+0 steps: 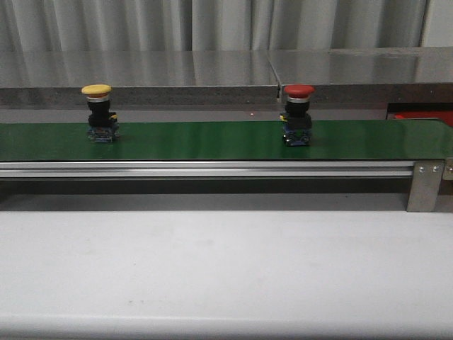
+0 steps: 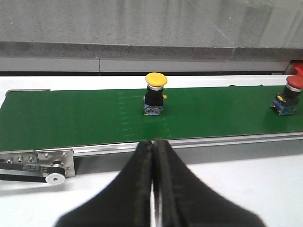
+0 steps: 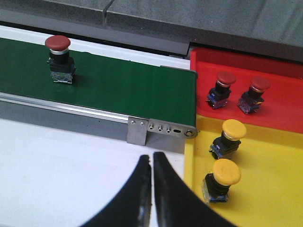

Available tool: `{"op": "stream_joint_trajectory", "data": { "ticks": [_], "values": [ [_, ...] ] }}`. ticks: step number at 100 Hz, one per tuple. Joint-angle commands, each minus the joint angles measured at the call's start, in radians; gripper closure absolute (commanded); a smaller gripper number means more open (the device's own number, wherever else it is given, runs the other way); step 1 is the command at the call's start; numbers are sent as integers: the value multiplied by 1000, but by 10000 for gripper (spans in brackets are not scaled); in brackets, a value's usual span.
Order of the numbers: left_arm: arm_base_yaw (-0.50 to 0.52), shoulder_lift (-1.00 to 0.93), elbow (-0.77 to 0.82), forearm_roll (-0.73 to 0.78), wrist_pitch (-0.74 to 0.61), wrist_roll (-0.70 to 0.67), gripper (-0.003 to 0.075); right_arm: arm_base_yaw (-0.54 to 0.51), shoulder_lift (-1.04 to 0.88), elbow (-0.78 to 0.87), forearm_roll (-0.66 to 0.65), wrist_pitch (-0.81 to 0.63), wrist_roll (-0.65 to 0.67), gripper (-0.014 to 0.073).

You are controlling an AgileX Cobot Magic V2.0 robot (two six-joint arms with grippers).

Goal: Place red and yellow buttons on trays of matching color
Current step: 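Move the right gripper over the red button nearing the belt end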

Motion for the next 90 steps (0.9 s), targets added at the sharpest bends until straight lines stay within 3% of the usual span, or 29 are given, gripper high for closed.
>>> {"op": "stream_joint_trajectory", "data": {
  "ticks": [1,8,13,22,40,90],
  "values": [
    [-7,4,-26,-20,-77,-1,739,0,15,-27,15,-77,-3,329],
    [-7,4,-26,-20,-77,-1,739,0,16,-28,15,-83,-3,76],
    [-7,4,-26,-20,-77,-1,739,0,22,-28,15,-89,-3,-27],
    [-7,4,-26,-20,-77,-1,739,0,59,-38,15,-91,-3,15],
    [-7,4,-26,-20,-77,-1,739,7,236,-134,26,-71,-3,18],
    [-7,8,-26,-20,-77,-1,739,128,977,-555,30,18,-53,18]
  ]
}}
